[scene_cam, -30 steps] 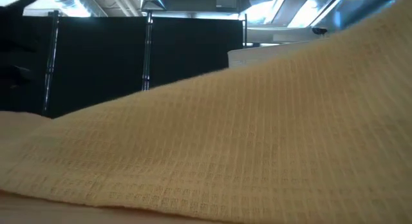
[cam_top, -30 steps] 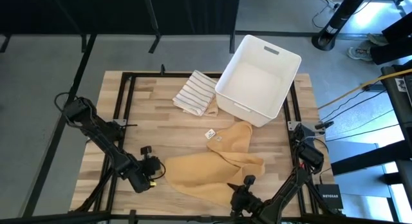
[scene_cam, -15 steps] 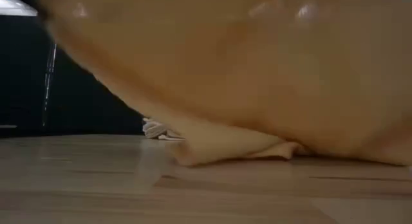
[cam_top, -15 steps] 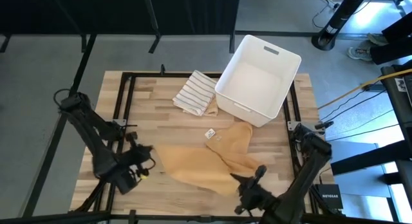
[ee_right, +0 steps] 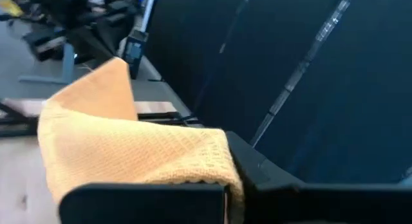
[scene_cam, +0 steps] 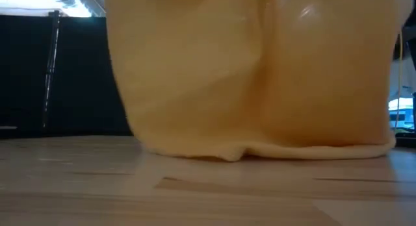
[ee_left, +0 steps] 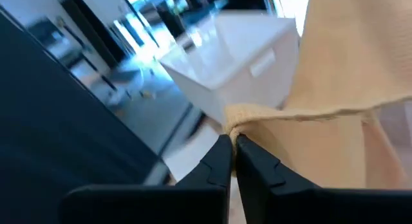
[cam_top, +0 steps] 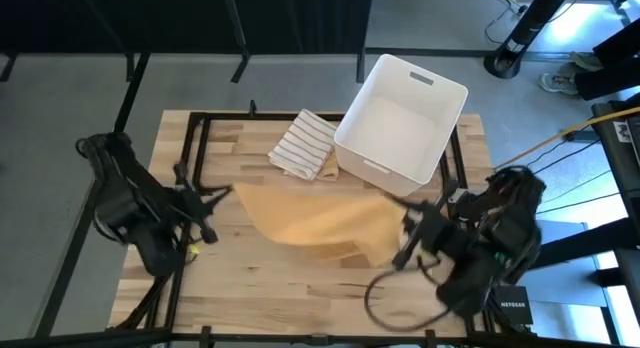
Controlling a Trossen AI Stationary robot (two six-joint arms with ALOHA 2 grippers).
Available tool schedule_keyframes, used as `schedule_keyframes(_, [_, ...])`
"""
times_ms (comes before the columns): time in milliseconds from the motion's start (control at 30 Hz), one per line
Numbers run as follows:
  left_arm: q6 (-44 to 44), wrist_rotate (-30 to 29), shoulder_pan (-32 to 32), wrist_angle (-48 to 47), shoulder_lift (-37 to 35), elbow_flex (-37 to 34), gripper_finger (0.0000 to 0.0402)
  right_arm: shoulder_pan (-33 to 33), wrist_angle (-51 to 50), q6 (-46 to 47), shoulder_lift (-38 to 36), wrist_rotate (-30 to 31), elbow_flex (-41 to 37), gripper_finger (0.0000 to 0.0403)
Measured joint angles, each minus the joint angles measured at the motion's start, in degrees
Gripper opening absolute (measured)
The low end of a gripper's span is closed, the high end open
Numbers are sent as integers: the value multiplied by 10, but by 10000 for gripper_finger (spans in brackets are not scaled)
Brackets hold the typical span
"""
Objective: Fold towel
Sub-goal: Fold the yellow towel
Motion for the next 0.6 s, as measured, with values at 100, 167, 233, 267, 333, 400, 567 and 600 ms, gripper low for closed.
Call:
schedule_keyframes(100, [47, -58, 10, -1, -28, 23, 5, -16, 3, -16, -21, 10, 18, 4])
schedule_keyframes(167, [70, -117, 19, 3, -47, 40, 3, -29, 19, -25, -29, 30, 34, 4])
schedule_keyframes(233, [97, -159, 28, 21, -66, 60, 4, -45, 62, -62, -42, 43, 38, 4])
schedule_keyframes(267, [114, -161, 32, 30, -75, 71, 5, -52, 90, -94, -51, 42, 33, 4])
schedule_keyframes(333, [146, -159, 40, 49, -90, 91, 9, -63, 131, -148, -64, 24, 32, 4])
schedule_keyframes(400, [168, -142, 44, 62, -104, 96, 13, -67, 157, -189, -71, -13, 33, 4])
schedule_keyframes(567, [193, 54, 43, 66, -134, 95, 7, -65, 157, -244, -78, -191, 32, 4])
schedule_keyframes(600, [189, 83, 43, 63, -137, 95, 5, -65, 156, -245, -78, -210, 32, 4])
